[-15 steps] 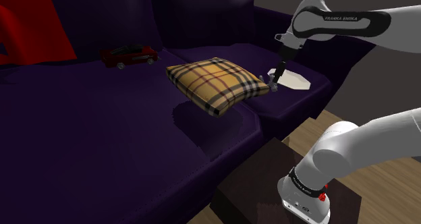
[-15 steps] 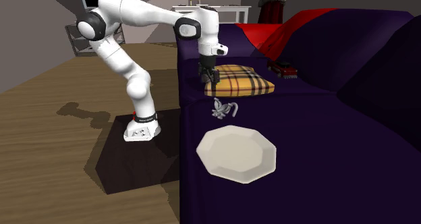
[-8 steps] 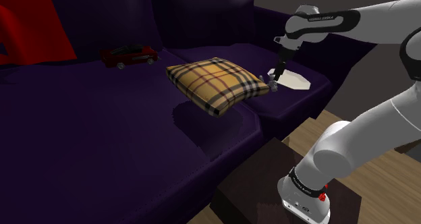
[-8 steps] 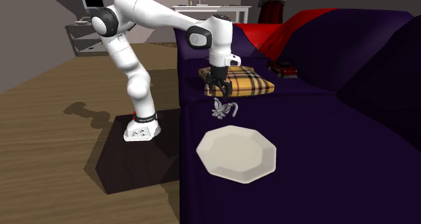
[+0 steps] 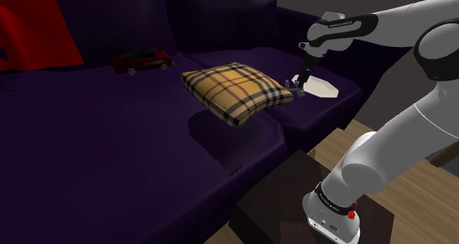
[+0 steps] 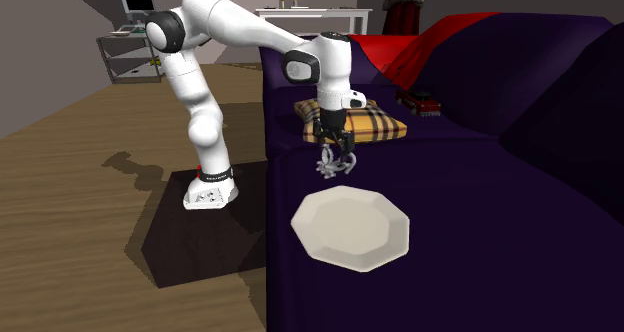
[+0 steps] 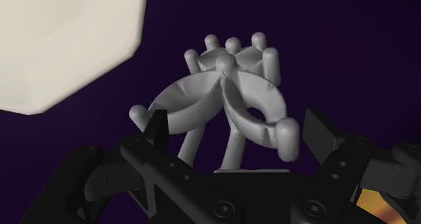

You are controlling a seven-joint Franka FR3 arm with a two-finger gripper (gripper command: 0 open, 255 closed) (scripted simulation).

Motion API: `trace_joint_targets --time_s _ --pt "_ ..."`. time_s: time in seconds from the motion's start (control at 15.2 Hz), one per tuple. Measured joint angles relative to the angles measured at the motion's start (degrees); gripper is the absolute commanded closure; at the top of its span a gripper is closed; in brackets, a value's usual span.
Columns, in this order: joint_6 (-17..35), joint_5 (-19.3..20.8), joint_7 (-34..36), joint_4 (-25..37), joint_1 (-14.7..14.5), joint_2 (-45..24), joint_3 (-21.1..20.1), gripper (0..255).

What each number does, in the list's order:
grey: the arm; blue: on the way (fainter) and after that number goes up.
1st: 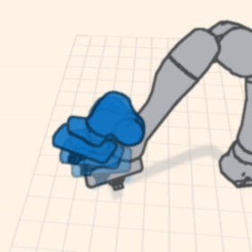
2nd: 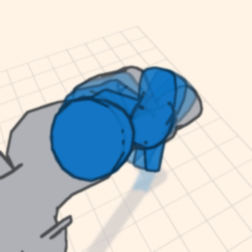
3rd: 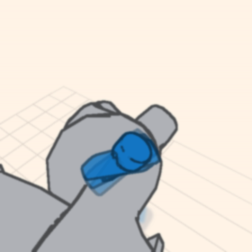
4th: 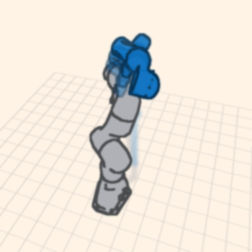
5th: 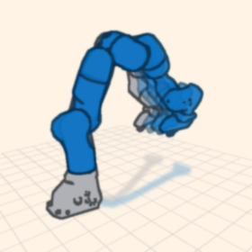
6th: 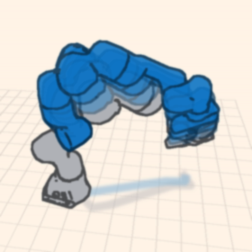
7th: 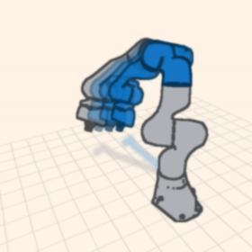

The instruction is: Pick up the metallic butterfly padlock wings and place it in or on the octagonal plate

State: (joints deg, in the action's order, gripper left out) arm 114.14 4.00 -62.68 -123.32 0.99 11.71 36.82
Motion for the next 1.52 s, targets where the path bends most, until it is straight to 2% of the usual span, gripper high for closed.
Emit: trace_joint_targets --time_s 0.13,0.4,0.53,0.59,1.25,1.52 --pt "2.87 0.37 -0.12 -1.57 -0.31 -0.77 0.15 0" --pt "3.12 -0.45 -0.38 -2.1 -0.49 -0.86 0.2 0" --pt "1.27 -0.69 -0.41 -2.05 -0.59 -1.23 0.19 0" --pt "0.84 -0.74 -0.44 -2.2 -0.61 -1.33 0.2 255" --pt "0.29 -0.78 -0.4 -2.37 -0.64 -1.42 0.18 255" --pt "-2.22 -0.31 -0.04 -0.64 -0.55 -0.47 -0.1 255"
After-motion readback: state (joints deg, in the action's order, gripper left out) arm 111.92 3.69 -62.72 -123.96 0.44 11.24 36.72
